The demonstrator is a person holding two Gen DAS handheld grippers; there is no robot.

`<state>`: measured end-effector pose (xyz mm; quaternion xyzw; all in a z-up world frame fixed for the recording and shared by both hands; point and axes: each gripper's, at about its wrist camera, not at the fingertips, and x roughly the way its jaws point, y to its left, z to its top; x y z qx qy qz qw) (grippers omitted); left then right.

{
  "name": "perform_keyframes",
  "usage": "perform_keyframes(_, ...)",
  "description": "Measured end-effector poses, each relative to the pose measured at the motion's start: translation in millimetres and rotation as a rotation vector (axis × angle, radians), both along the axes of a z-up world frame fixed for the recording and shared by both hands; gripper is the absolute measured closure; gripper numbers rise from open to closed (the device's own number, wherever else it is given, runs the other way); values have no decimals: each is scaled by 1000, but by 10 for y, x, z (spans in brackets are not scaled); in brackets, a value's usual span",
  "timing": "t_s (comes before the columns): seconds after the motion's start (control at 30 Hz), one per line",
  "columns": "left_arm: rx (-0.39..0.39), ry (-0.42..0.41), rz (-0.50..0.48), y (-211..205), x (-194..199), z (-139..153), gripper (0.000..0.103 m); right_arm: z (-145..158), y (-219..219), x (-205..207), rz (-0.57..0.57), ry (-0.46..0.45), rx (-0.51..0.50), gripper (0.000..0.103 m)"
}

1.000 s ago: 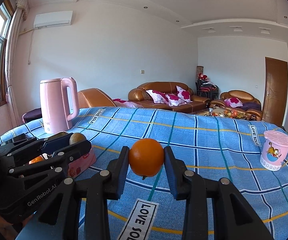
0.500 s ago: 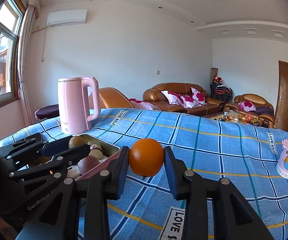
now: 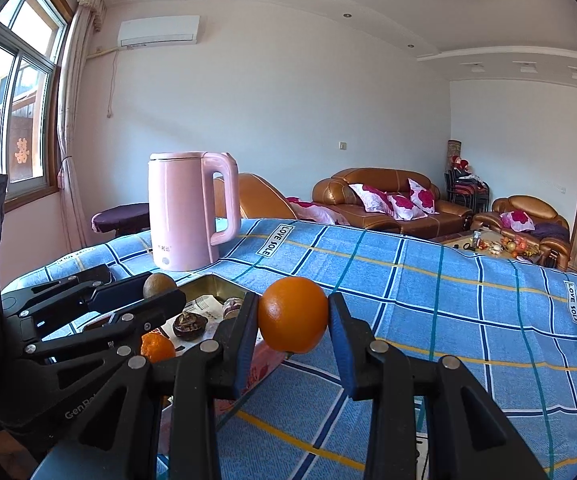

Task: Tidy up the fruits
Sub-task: 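Carry the brown fruit with the left tool over the tin while the right tool carries the orange there, then lower the brown fruit into the tin and open the left tool while the right tool releases the orange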

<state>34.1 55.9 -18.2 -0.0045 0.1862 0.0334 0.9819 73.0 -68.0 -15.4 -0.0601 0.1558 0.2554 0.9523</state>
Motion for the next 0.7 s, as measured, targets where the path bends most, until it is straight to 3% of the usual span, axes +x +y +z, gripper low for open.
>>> perform_keyframes(0.7, -15, 51, 94, 501, 12, -74, 74, -14, 554, 3, 90, 14, -40, 66)
